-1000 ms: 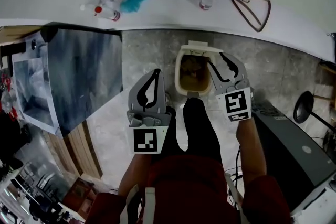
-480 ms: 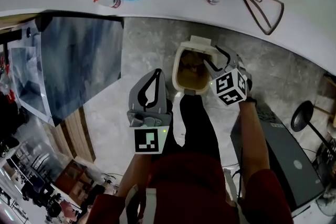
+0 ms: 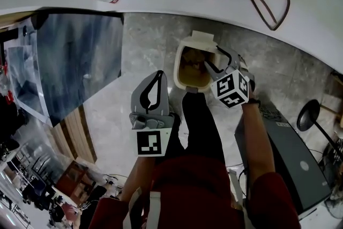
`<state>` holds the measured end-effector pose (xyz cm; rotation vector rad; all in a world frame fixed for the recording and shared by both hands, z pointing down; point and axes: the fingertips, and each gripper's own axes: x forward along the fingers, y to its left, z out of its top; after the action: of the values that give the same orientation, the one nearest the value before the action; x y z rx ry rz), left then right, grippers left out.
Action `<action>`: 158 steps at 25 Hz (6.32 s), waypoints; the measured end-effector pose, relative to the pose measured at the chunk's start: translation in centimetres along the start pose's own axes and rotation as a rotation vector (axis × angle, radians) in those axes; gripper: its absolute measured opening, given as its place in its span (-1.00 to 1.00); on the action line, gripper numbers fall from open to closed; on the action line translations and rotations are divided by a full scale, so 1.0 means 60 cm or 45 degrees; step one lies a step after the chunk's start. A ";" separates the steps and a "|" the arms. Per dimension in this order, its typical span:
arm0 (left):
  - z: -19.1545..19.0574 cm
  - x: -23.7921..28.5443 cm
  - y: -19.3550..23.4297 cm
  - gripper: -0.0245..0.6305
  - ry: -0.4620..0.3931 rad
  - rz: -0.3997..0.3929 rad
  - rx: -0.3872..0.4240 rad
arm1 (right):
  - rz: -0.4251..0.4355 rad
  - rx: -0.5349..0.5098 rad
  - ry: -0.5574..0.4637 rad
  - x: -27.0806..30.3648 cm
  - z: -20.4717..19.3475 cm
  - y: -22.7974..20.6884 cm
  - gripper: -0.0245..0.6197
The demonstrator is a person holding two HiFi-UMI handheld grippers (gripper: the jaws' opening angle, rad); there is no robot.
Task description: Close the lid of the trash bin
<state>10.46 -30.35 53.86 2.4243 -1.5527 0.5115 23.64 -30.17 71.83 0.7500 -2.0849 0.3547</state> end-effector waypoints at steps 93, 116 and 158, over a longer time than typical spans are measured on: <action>-0.131 -0.342 0.058 -0.93 -0.065 -0.006 0.021 | -0.058 0.314 -0.046 -0.125 -0.012 0.409 -0.13; 0.152 -0.675 0.172 -0.93 -0.540 0.210 0.119 | -0.638 0.056 -0.899 -0.621 0.334 0.457 -0.12; 0.307 -0.803 0.200 -0.93 -0.825 0.237 0.142 | -0.918 -0.014 -1.217 -0.799 0.440 0.485 -0.92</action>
<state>-15.68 -1.95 17.61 2.7018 -2.0455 -0.2022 9.65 -2.49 18.13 1.8314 -2.4181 -0.5221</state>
